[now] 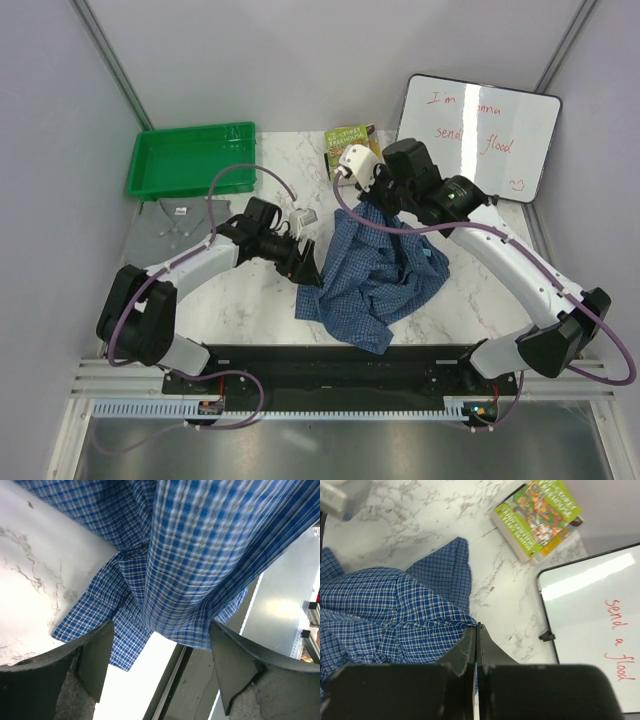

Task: Fold and stack the long sleeve shirts
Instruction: Flatten the shirt out

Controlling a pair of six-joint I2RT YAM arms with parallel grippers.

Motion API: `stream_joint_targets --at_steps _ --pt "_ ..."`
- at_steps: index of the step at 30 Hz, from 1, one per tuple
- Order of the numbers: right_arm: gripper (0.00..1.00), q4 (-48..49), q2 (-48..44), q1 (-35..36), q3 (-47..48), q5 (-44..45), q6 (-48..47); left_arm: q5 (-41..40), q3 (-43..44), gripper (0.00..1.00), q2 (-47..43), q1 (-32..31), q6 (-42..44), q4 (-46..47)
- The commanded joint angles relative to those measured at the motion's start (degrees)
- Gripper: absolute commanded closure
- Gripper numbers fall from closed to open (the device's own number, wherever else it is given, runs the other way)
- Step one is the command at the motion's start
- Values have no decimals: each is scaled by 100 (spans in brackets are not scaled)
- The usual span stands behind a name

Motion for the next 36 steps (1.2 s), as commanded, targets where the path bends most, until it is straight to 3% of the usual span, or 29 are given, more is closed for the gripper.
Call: stream_joint_targets --at_steps 1,5,7,13,16,17,20,21,24,28,31,33,34,35,36 --pt "100 335 84 -106 728 507 317 427 -129 15 -774 -22 -124 371" --pt "100 397 110 -133 764 613 458 -106 -613 11 -1261 -363 -177 829" --pt "100 406 102 -142 738 630 493 -591 -640 11 -1061 -478 -360 943" --pt "100 406 93 -142 720 771 494 -714 -491 14 -568 -549 -792 1295" --pt "100 388 14 -212 572 771 467 -592 -342 34 -251 -549 -793 1173" --pt "100 388 -21 -229 518 754 450 -557 -263 55 -216 -549 -740 1128" --pt "100 415 -136 -326 246 744 397 127 -123 95 -382 -567 -415 1119" --pt "100 415 -144 -448 184 762 423 373 -17 98 -574 -610 -354 1119" --pt "100 450 -180 -886 236 701 528 182 808 98 -559 -1224 594 593" --pt "100 538 -372 -1345 245 437 966 533 2029 98 151 -2566 1771 83" --pt "100 546 -688 -1626 88 446 1161 157 2549 98 565 -3358 2616 -59" --pt "100 564 -873 -1767 -140 454 1267 -168 2743 88 777 -3624 2994 -32" --pt "100 564 -1065 -1794 -220 524 1302 -230 2778 80 865 -3738 2996 3" --pt "100 564 -1163 -1811 -307 612 1354 -248 2779 65 953 -3740 2970 29" --pt "100 564 -1251 -1855 -465 656 1364 -405 2718 60 927 -3722 2865 47"
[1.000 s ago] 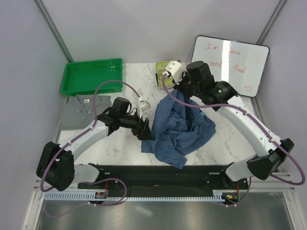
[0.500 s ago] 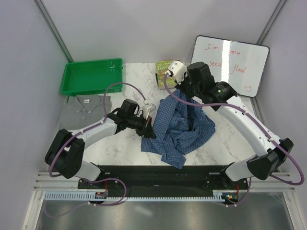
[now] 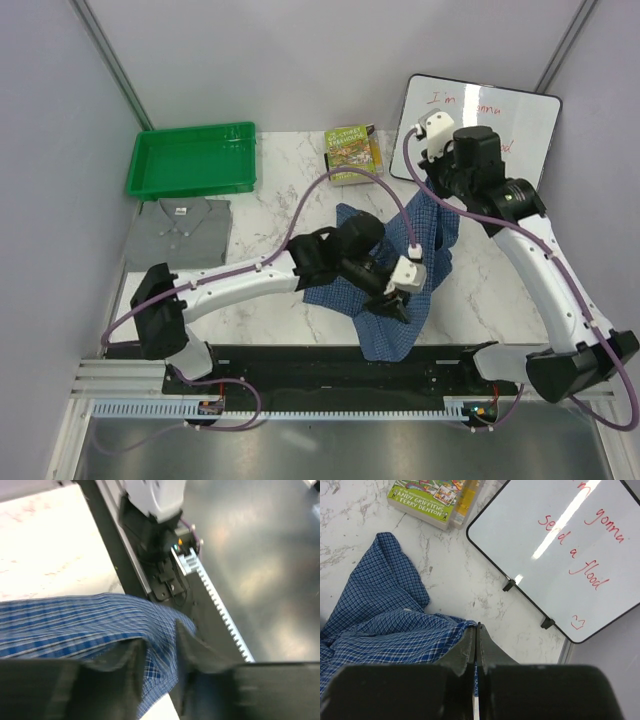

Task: Fold and stack the long sleeve shirts
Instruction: Flatten the shirt out

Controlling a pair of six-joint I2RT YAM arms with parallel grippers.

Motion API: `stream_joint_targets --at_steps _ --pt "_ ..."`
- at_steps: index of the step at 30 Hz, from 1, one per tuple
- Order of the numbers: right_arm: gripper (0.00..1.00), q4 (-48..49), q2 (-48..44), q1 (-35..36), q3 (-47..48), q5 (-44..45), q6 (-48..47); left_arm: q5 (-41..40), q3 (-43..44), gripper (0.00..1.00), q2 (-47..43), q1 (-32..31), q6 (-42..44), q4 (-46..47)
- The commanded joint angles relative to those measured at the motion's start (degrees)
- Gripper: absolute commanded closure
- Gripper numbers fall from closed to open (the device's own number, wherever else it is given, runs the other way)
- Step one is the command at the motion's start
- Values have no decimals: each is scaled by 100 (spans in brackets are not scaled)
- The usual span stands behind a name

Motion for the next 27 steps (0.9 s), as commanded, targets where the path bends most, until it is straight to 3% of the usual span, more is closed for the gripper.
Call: stream_joint_targets --at_steps 1,2,3,4,7,9,12,22,27 --pt "100 302 -720 -137 -370 220 338 -500 -99 56 198 11 598 -244" --pt "100 311 -809 -155 -440 211 356 -580 -536 44 -160 168 405 -87" --pt "100 319 -966 -164 -572 202 356 -241 -792 40 -329 422 -32 63" --pt "100 320 -1038 -164 -616 211 356 6 -1004 34 -496 1086 -201 160" --pt "100 354 -1249 -164 -748 158 382 -314 -1506 30 -709 2047 -125 -215" --pt "100 433 -1345 -164 -871 149 418 -1156 -1691 29 -526 2191 304 -278" --pt "100 513 -1355 -164 -916 26 444 -1502 -1709 28 44 2384 727 -244" --pt "100 513 -1258 -164 -758 -26 391 -2276 -735 22 1575 2534 605 240" --pt "100 557 -1153 -155 -678 -53 418 -2277 -725 26 1735 2534 676 337"
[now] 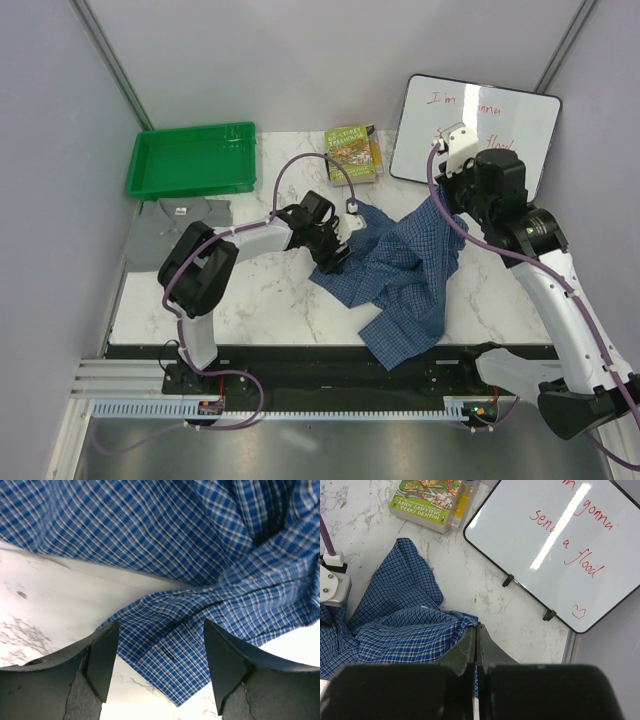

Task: Fold and stack the long sleeve shirts
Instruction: Flatten the shirt out

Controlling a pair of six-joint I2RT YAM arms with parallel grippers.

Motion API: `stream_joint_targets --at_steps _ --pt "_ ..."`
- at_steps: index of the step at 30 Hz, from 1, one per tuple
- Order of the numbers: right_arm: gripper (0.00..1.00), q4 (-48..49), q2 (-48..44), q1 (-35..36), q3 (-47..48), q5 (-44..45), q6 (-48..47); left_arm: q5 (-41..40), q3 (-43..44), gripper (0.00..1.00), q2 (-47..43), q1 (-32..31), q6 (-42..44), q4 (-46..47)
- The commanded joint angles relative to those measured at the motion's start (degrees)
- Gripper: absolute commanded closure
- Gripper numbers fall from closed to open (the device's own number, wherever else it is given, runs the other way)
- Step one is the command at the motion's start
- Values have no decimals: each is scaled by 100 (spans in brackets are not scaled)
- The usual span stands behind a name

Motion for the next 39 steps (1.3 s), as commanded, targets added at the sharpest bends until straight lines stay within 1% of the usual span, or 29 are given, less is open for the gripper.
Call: stream_joint_targets --at_steps 1,3,6,8,9,11,12,13,15,17,18,19,20,21,22,23,25,26,27,29,30,32,33,34,35,36,37,38,39 --pt "100 336 95 -2 226 -33 75 -157 93 26 -9 14 232 323" --pt "100 345 148 -11 262 -51 66 26 -65 24 -395 136 223 516" --pt "100 380 157 -11 288 -112 74 484 -84 21 -625 216 328 508" --pt "100 415 183 -11 279 -139 83 520 -5 20 -503 199 469 500" --pt "100 441 192 -11 279 -147 92 546 169 19 -250 199 487 482" --pt "100 477 201 -11 306 -112 101 651 364 20 -28 199 575 201" --pt "100 494 201 -11 306 -95 110 730 478 20 112 199 627 87" --pt "100 529 210 -11 306 -42 118 827 496 23 139 199 697 -122" --pt "100 573 236 -11 323 -33 136 1213 400 25 96 199 1013 -361" --pt "100 617 280 -11 367 2 206 1555 303 32 -62 199 1303 -772" --pt "100 635 298 -11 376 2 215 1661 286 39 -106 190 1426 -932" --pt "100 661 315 -20 385 19 241 1732 277 60 -202 190 1497 -1099" --pt "100 731 333 -11 385 46 259 1846 294 72 -264 190 1594 -1413" --pt "100 767 350 -11 402 63 277 1978 338 81 -352 190 1655 -1652" --pt "100 793 368 -11 420 72 294 2101 312 95 -483 172 1691 -1741" --pt "100 837 438 -11 481 107 355 2346 260 98 -902 129 1543 -1750" --pt "100 863 517 -11 560 151 426 2523 49 98 -1309 -283 1376 -1742" --pt "100 898 596 -11 665 169 504 2472 -39 98 -1659 -537 1270 -1690" --pt "100 916 631 -11 710 213 531 2462 -275 98 -1767 -1088 1087 -1341" --pt "100 1004 737 -11 832 265 549 2498 -522 98 -1960 -1618 664 -804" --pt "100 1030 763 -2 877 361 584 2384 -749 98 -1961 -2178 585 -210" --pt "100 1083 834 -37 982 397 584 2164 -787 98 -1926 -2673 295 138" --pt "100 1083 851 -37 1017 363 558 2085 -769 98 -1908 -2684 85 313" --pt "100 1075 851 -37 1061 354 541 1884 -795 93 -1943 -2615 -474 663" --pt "100 1057 834 -37 1070 327 514 1604 -848 84 -1987 -2266 -627 788" --pt "100 1039 808 -37 1070 301 505 1610 -979 66 -2100 -2010 -725 885" --pt "100 1013 747 -37 1036 205 505 1575 -1032 59 -2163 -1755 -752 1008" --pt "100 1004 711 -37 992 135 497 1531 -1103 51 -2215 -1265 -761 1070" --pt "100 995 685 -37 965 82 505 1487 -1103 37 -2216 -1043 -726 1097"
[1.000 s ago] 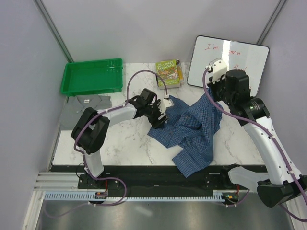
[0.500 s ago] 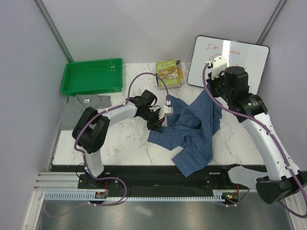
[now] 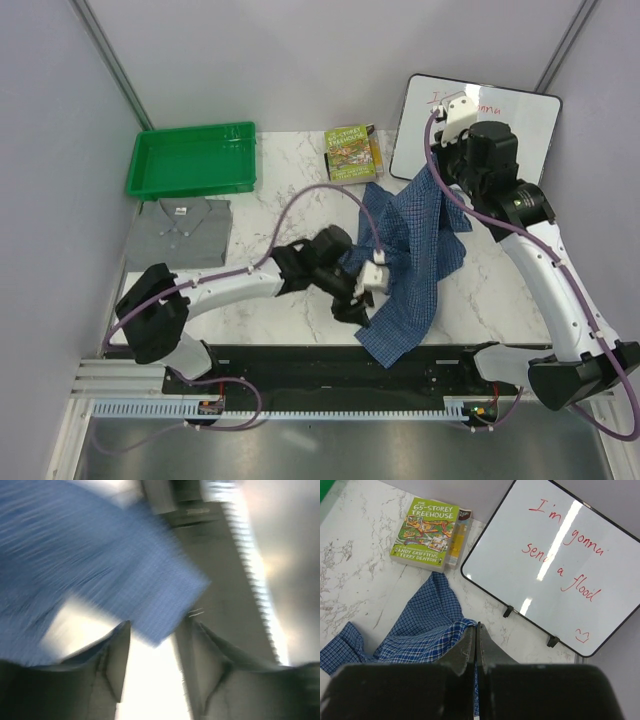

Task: Fold and stack the long sleeve shirts
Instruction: Flatten the shirt out

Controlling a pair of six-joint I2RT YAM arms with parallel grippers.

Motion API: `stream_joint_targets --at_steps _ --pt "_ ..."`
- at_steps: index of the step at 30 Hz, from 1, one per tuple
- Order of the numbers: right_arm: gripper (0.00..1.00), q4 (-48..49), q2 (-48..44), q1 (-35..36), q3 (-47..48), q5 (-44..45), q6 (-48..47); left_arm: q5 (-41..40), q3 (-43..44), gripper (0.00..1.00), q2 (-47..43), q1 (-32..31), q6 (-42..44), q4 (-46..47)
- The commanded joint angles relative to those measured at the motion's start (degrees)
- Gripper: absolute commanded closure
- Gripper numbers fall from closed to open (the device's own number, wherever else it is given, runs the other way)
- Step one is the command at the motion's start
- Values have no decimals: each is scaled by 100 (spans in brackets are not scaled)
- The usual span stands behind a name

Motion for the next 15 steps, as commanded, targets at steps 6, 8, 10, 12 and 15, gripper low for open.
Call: stream_joint_targets --at_steps 6,8,10,12,15 --pt "100 355 -407 -26 35 -309 101 -901 387 16 545 1876 413 743" --pt "100 355 -477 -26 9 -431 127 -918 798 15 1072 2025 633 708" --pt "100 311 -556 -26 -44 -467 119 -953 1072 14 1406 2131 765 708" --pt "100 250 -609 -26 -62 -476 110 -1102 1494 1 1872 2219 853 716" --pt "100 136 -723 -26 -79 -563 101 -1322 1960 1 2374 2316 985 708"
